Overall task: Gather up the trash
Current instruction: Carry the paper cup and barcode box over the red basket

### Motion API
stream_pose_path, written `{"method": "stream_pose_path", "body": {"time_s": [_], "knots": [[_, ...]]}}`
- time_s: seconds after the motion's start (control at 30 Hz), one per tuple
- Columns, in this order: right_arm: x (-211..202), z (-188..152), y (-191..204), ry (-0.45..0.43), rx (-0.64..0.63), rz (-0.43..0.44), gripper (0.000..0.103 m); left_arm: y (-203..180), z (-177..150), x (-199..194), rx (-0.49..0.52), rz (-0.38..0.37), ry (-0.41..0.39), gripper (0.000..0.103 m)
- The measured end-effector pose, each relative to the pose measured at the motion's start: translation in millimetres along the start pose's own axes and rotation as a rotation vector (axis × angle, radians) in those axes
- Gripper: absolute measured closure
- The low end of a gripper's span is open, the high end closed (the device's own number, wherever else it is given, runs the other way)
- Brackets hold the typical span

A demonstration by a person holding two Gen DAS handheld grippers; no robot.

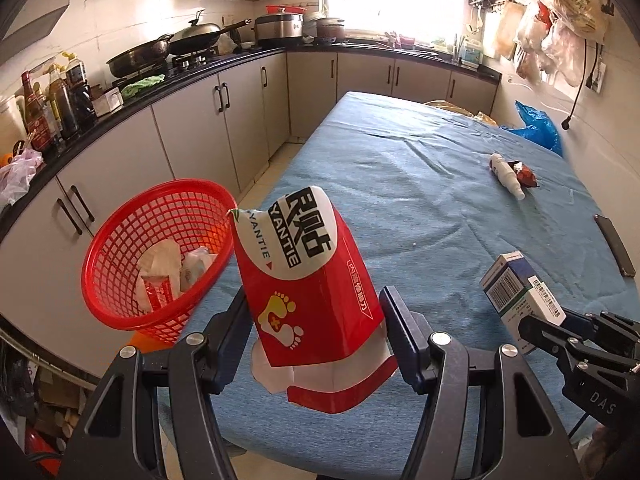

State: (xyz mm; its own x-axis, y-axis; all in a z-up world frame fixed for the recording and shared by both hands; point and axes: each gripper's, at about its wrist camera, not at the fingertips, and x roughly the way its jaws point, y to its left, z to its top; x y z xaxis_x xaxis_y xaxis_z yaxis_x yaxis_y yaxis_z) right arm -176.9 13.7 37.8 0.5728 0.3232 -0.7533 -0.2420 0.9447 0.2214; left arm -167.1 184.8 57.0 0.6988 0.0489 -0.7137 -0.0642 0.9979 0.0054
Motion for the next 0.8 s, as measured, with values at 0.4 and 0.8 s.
{"method": "stream_pose_path", "body": {"time_s": [0.4,0.8], "knots": [[9.0,8.1,18.5,0.01,-0.04,0.022,0.066,34.0,1.2,-3.9,-0.069,-0.019,-0.007,0.041],[26.0,40.0,64.5,0.02,-0.112,0.104,0.066,136.5,25.5,-18.7,-0.236,-0.02,-0.055,0.041]]}}
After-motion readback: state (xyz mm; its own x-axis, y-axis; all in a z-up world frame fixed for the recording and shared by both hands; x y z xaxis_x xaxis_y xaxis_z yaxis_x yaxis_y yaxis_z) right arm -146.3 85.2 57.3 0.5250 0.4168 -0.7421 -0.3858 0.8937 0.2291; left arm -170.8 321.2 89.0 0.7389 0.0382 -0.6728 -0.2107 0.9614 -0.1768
